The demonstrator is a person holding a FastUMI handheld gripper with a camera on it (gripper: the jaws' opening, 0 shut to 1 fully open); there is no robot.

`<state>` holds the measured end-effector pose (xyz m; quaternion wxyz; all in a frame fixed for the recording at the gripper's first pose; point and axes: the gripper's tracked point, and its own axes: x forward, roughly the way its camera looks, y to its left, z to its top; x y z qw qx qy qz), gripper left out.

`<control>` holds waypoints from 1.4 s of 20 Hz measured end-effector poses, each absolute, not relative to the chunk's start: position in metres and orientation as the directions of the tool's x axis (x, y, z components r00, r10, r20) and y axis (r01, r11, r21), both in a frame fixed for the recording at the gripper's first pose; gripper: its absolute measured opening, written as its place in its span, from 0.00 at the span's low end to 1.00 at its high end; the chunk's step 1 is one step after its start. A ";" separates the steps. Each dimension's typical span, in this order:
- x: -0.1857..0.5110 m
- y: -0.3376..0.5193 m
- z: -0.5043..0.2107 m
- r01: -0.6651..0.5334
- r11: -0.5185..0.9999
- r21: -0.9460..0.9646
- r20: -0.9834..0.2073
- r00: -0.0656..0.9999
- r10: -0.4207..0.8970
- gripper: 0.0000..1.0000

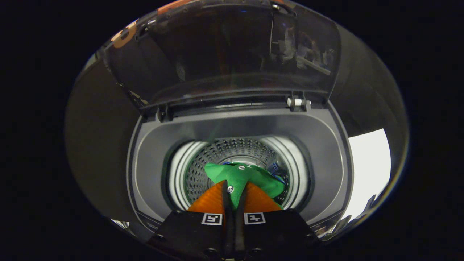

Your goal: Put the clothes into the washing machine and then close the washing machine lid.

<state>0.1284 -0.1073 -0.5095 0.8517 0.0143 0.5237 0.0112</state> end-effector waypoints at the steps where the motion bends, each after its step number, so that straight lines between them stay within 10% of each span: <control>1: 0.127 -0.108 -0.515 -0.001 1.000 0.030 -0.899 0.436 0.028 0.08; 12: 0.127 -0.106 -0.519 -0.003 1.000 0.024 -0.910 0.413 0.023 0.25; 17: 0.135 -0.108 -0.495 -0.045 0.999 -0.008 -0.891 0.454 0.013 0.47; 23: 0.142 -0.103 -0.445 -0.065 0.997 -0.027 -0.846 0.534 0.012 1.00; 28: 0.146 -0.101 -0.395 -0.070 0.997 -0.024 -0.815 0.580 0.021 1.00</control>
